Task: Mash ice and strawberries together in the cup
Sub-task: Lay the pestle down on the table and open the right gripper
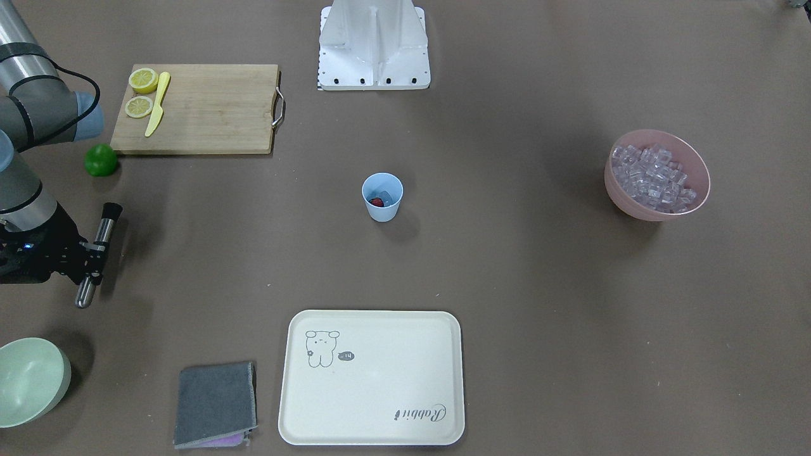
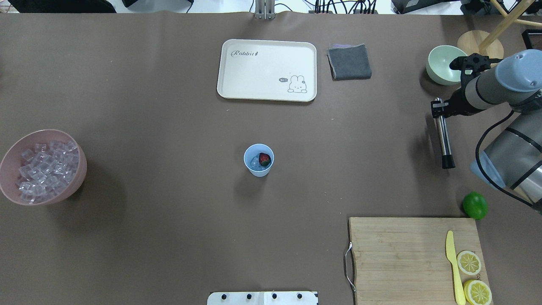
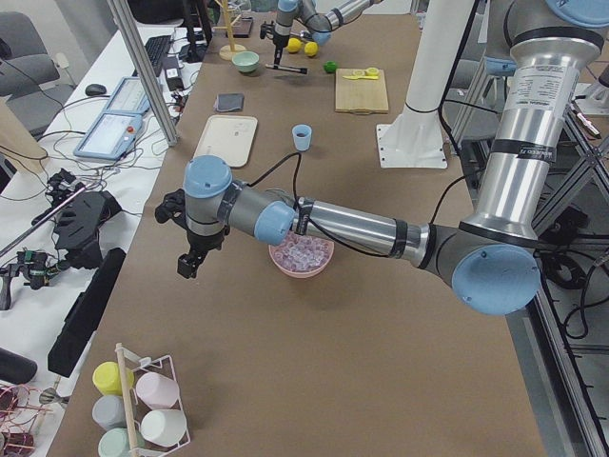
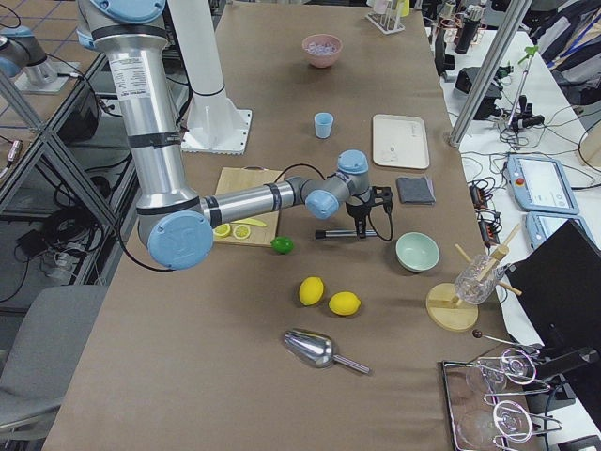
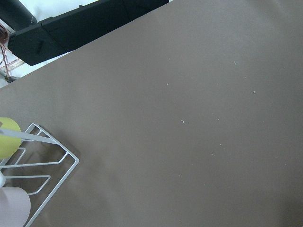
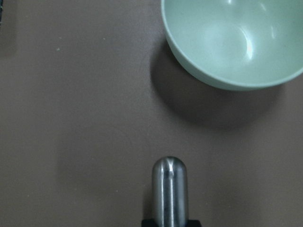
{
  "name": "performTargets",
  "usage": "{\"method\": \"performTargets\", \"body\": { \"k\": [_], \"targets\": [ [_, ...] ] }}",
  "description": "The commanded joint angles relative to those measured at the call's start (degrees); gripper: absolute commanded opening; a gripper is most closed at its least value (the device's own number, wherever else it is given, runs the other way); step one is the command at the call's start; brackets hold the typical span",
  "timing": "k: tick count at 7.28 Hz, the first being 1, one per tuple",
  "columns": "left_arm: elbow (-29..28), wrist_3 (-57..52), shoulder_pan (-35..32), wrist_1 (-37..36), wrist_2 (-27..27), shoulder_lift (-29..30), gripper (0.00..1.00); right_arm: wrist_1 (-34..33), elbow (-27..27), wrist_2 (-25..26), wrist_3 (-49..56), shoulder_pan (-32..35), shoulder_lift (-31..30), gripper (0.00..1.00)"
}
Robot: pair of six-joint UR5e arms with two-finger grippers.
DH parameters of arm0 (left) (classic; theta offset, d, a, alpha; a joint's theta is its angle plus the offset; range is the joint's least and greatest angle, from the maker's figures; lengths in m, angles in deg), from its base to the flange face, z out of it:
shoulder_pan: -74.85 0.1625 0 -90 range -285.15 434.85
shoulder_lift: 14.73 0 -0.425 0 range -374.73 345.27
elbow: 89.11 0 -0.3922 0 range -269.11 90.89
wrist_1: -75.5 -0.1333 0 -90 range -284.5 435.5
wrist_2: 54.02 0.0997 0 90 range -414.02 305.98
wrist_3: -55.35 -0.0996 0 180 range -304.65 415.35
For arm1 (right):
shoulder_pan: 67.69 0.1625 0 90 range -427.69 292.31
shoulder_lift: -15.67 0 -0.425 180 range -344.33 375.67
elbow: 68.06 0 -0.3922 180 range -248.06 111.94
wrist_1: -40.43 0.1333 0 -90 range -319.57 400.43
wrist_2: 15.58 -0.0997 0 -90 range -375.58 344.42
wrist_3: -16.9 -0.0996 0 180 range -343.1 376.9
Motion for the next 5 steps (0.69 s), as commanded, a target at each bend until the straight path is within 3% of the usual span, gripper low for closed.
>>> {"method": "performTargets", "body": {
  "k": [1,2,4,5],
  "targets": [
    [0.0,0.0,0.0,0.1,0.1,0.0,0.97,-0.2,0.2,0.1,0.8,-1.7,-0.5,0.0],
    [-0.1,-0.1,0.0,0.0,0.1,0.0,0.97,-0.2,0.2,-0.3,0.8,-1.8,-0.5,0.04],
    [-0.1,-0.2,0.0,0.0,0.1,-0.1,0.97,-0.2,-0.4,-1.2,0.8,-1.7,-0.4,1.0],
    [-0.1,-0.1,0.0,0.0,0.1,0.0,0.97,-0.2,-0.6,-1.3,0.7,-1.6,-0.4,1.0]
  ]
}}
